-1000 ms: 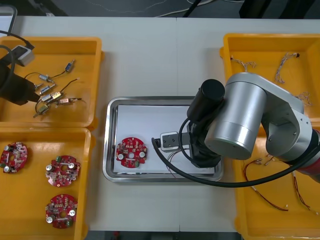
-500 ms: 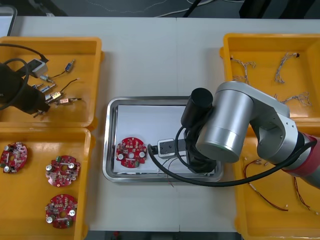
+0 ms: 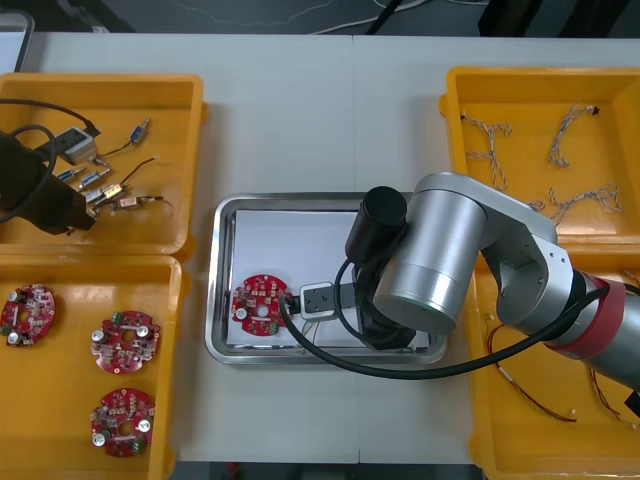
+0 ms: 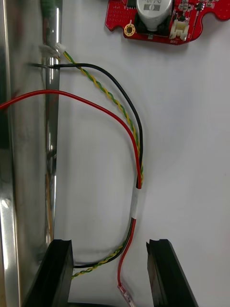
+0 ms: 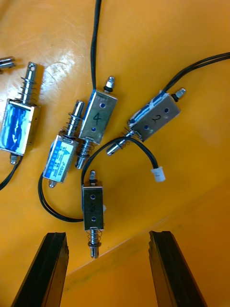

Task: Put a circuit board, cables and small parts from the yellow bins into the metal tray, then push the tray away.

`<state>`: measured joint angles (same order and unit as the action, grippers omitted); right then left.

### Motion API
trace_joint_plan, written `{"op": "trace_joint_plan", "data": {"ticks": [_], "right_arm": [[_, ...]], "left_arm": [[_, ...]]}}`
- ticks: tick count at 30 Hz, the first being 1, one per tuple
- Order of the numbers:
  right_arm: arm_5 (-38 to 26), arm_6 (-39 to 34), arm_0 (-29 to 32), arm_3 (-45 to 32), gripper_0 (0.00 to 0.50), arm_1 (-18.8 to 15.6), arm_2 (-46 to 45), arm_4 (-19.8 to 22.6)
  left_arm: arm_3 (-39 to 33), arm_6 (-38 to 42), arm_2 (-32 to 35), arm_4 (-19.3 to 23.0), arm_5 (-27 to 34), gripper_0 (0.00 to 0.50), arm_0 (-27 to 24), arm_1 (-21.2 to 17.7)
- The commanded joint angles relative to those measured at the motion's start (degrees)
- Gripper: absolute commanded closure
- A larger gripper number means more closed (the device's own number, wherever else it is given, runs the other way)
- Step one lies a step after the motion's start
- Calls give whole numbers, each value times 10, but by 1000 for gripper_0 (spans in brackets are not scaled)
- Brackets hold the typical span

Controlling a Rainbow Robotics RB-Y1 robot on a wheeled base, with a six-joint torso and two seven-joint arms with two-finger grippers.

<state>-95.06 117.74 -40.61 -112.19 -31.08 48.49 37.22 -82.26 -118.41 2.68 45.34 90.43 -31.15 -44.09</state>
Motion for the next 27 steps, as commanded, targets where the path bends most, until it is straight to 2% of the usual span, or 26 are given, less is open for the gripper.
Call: {"op": "trace_joint_plan", "data": {"ticks": [1,12,18,22,27], "right_arm": [[2,7,-23,-9,30,12,4,-5],[-68,-20,-25,-51,28,12,-64,23],[-107,-106,-25,-73,30,8,-117,63],[-148,-174,-25,-89,28,4,-151,63],[-149,-262,-25,-99,30,-8,-191,68]], "left_arm": [[3,-41,-5,-13,-15,0,-23,-21],[10,-14,-8,-39,-37,0,-24,-8],[17,1,-28,-48,-56,0,-24,-2],[25,6,-28,-54,-57,0,-31,10],[27,14,-30,-78,-58,0,-39,30]]}}
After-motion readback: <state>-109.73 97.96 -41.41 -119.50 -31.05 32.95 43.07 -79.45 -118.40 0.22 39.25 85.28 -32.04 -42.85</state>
